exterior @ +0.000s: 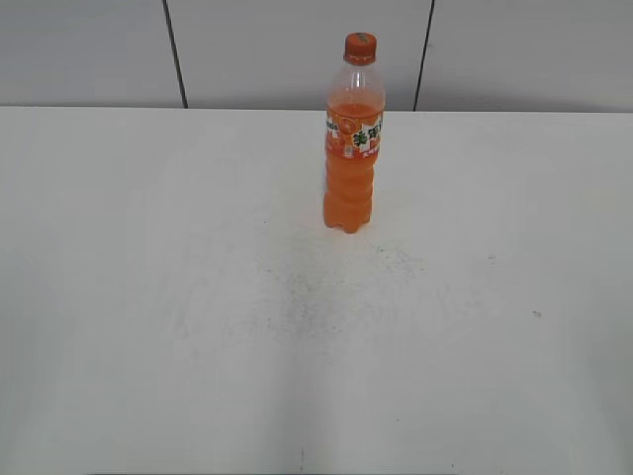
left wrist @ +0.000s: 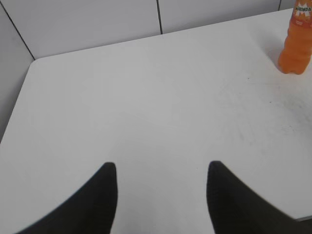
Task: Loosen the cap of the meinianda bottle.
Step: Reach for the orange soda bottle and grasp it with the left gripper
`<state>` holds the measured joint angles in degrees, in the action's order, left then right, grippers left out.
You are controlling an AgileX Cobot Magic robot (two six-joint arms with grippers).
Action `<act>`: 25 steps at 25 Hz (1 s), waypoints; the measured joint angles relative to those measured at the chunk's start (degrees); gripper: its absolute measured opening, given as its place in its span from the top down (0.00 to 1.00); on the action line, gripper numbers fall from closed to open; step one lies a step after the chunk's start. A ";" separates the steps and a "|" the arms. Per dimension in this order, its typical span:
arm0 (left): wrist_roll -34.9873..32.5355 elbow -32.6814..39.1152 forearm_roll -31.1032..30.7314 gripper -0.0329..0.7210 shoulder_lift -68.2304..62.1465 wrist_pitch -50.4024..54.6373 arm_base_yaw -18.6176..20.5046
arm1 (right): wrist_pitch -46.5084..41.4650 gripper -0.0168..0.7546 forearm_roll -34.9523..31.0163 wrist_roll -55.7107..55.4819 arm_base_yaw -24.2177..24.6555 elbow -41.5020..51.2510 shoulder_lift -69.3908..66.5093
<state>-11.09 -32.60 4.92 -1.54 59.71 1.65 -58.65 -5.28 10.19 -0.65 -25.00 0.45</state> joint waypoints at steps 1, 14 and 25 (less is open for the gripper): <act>0.00 0.00 0.00 0.46 0.00 0.00 0.00 | 0.00 0.30 0.00 0.00 0.00 0.00 0.00; 0.00 0.00 0.00 0.46 0.00 0.00 0.00 | 0.00 0.30 0.00 0.00 0.00 0.00 0.00; 0.00 0.00 0.00 0.46 0.00 0.00 0.00 | 0.00 0.30 0.00 0.00 0.00 0.00 0.00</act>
<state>-11.09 -32.60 4.92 -1.54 59.71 1.65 -58.65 -5.28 10.19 -0.65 -25.00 0.45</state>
